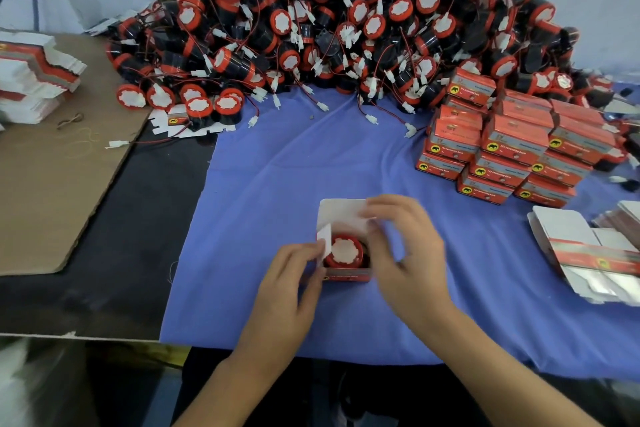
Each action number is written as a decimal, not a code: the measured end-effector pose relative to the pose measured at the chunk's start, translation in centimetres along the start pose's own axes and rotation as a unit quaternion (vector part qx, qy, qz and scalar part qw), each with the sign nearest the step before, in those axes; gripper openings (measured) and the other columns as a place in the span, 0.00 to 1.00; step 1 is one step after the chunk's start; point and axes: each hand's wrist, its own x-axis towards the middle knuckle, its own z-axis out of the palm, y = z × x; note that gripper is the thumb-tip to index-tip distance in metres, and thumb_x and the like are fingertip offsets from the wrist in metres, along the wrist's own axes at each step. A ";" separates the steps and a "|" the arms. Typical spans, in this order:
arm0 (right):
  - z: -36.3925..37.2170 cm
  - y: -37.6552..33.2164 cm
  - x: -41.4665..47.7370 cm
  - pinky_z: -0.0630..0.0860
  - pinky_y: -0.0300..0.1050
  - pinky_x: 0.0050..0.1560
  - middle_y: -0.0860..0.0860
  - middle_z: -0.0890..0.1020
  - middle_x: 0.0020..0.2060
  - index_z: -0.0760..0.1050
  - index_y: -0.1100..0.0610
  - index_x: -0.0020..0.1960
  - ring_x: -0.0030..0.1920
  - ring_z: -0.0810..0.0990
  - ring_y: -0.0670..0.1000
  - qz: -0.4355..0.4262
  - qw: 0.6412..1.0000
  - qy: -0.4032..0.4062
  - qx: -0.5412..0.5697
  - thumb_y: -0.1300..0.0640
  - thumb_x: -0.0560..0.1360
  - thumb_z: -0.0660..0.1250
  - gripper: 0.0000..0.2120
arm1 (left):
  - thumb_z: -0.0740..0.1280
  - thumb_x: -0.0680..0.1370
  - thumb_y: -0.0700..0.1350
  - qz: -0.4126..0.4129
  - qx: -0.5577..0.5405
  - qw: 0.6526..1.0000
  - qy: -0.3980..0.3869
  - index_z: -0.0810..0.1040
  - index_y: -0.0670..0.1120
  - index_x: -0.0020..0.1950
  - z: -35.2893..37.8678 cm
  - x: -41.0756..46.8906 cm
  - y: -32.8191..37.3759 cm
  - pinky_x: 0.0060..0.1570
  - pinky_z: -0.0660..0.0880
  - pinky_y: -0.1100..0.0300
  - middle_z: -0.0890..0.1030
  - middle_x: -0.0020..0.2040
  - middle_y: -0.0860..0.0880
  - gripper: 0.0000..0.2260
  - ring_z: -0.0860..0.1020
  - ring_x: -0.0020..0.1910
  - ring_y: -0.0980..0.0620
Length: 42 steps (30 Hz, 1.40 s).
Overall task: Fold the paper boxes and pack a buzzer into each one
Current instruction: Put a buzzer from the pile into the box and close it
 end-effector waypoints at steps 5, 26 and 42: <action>-0.8 3.2 -1.6 0.76 0.43 0.55 0.44 0.83 0.55 0.79 0.43 0.58 0.53 0.83 0.44 0.323 0.917 0.027 0.233 0.64 0.80 0.69 0.17 | 0.64 0.84 0.44 0.017 0.105 0.994 -0.013 0.80 0.46 0.67 0.4 0.1 0.8 0.61 0.78 0.50 0.72 0.65 0.56 0.13 0.78 0.62 0.52; -2.6 5.8 -2.4 0.62 0.33 0.74 0.31 0.64 0.76 0.71 0.42 0.74 0.76 0.63 0.36 0.031 0.960 -0.277 -0.041 0.40 0.79 0.68 0.24 | 0.68 0.77 0.61 0.055 0.137 0.974 -0.172 0.73 0.59 0.75 -3.1 2.6 -0.4 0.74 0.57 0.68 0.57 0.81 0.67 0.26 0.55 0.79 0.67; -2.7 5.3 -1.9 0.67 0.42 0.74 0.42 0.72 0.74 0.76 0.44 0.72 0.75 0.69 0.41 0.007 0.962 -0.264 -0.065 0.49 0.82 0.66 0.18 | 0.62 0.82 0.54 0.063 0.171 0.962 -0.203 0.75 0.57 0.74 -3.1 3.8 0.7 0.73 0.59 0.69 0.70 0.78 0.54 0.19 0.69 0.76 0.54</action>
